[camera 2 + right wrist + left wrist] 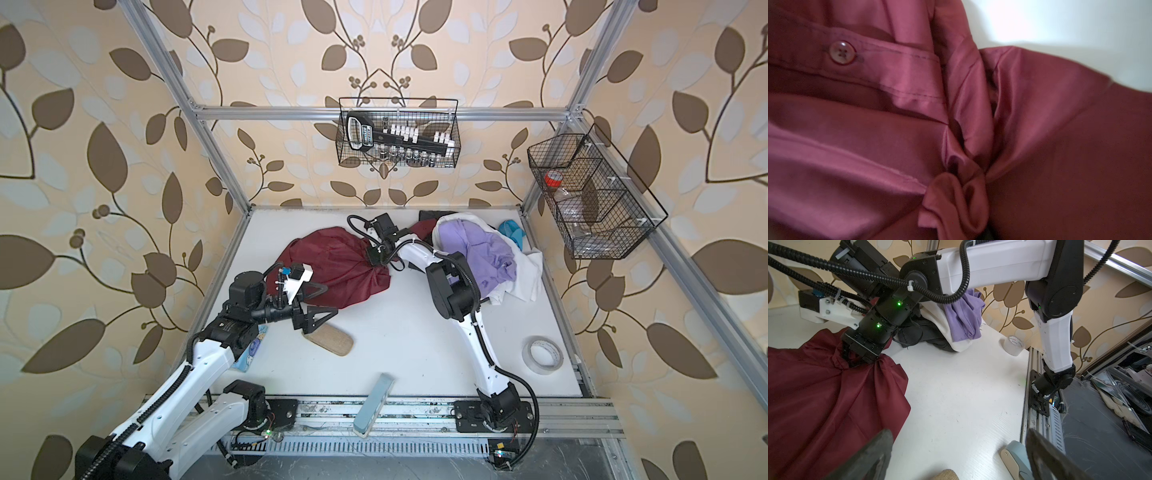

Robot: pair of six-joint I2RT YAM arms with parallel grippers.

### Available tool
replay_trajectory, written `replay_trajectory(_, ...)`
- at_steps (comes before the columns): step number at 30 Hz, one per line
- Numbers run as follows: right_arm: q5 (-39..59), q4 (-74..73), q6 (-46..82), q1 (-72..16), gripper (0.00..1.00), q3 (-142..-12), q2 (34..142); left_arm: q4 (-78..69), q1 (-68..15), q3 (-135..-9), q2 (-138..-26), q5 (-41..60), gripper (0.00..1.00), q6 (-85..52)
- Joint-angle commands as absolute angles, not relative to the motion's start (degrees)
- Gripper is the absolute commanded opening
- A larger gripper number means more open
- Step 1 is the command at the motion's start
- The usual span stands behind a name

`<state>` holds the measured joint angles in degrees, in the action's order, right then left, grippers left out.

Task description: Pick out a specific cloth from the pile

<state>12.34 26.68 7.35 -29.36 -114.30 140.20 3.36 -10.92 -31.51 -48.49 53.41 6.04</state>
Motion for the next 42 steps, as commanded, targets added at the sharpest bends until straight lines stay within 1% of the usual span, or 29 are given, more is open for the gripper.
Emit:
replay_trajectory(1, 16.58, 24.46, 10.48, -30.18, 0.0, -114.02, 136.42, 2.81, -11.34, -32.01, -47.63, 53.44, 0.99, 7.14)
replay_trajectory(11, 21.81, 13.95, 20.25, -30.49, 0.0, -121.18, 137.19, 2.72, -11.34, -31.93, -47.3, 53.09, 0.99, 7.21)
replay_trajectory(22, 28.58, -7.19, 36.15, -31.54, 0.0, -126.23, 138.93, 2.55, -11.34, -31.59, -46.42, 51.88, 0.99, 7.21)
replay_trajectory(30, 30.68, -19.28, 44.47, -32.34, 0.0, -133.62, 142.11, 2.05, -11.34, -31.2, -45.65, 51.33, 0.99, 6.94)
replay_trajectory(34, 30.71, -20.08, 44.27, -33.34, 0.0, -135.37, 142.32, 1.94, -11.34, -31.11, -45.44, 51.07, 0.99, 6.91)
replay_trajectory(38, 30.57, -18.49, 41.93, -34.51, 0.0, -133.53, 142.6, 1.78, -11.34, -30.96, -45.11, 50.98, 0.99, 6.89)
replay_trajectory(42, 32.1, -18.21, 43.0, -35.06, 0.0, -131.96, 145.29, 1.58, -11.34, -30.77, -44.65, 50.98, 0.99, 6.77)
